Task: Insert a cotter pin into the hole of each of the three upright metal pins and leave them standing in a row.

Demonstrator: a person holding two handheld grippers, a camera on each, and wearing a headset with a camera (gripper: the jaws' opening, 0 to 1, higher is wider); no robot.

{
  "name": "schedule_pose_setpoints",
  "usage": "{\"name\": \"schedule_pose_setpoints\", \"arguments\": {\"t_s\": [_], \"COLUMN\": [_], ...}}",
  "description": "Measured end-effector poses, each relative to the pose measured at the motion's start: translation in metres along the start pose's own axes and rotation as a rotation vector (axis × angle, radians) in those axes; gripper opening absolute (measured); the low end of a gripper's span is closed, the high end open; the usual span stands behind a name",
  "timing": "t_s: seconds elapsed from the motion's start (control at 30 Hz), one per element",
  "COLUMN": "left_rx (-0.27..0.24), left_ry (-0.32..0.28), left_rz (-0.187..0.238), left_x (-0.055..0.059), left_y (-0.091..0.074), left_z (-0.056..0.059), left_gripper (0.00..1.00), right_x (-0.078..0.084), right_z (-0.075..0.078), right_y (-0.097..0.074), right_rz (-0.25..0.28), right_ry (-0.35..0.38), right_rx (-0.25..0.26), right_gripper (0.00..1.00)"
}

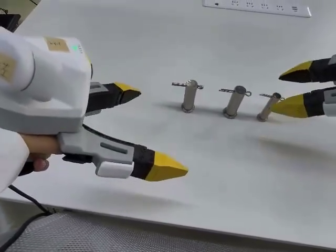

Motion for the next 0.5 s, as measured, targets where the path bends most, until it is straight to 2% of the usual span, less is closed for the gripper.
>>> {"name": "schedule_pose_setpoints", "arguments": {"t_s": [0.03,0.1,0.27,0.37,0.47,0.5], "left_rx": [-0.007,-0.013,-0.025,-0.033,-0.039,-0.046], "left_ry": [-0.033,-0.026,-0.042,-0.048,-0.063,-0.077], "left_rz": [0.021,0.039,0.079,0.091,0.093,0.097], "left_x": [-0.002,-0.006,-0.011,-0.011,-0.01,-0.01], "left_y": [-0.001,-0.004,-0.012,-0.016,-0.018,-0.018], "left_z": [-0.001,0.002,0.006,0.006,0.009,0.009], "left_gripper": [0.99,0.99,0.99,0.99,0.99,0.99], "right_x": [-0.003,-0.005,-0.001,-0.001,0.004,0.005], "right_z": [-0.003,-0.008,-0.022,-0.029,-0.038,-0.039], "right_y": [-0.002,-0.007,-0.02,-0.025,-0.033,-0.034], "right_rz": [0.018,0.04,0.068,0.09,0.104,0.106], "right_ry": [0.02,0.034,0.106,0.15,0.187,0.205], "right_rx": [0.012,0.031,0.052,0.065,0.069,0.08], "right_gripper": [0.51,0.61,0.69,0.79,0.76,0.81]}}
Point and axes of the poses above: the centre of the closed fingertips' face, and the gripper's own axes: y roughly forward along the fingers, z roughly to its right, x roughly out of its underside, the point moved 4 cm from there along -y, roughly backward along the fingers, and after that the axes turned 12 degrees about -z, right-handed, at the moved point
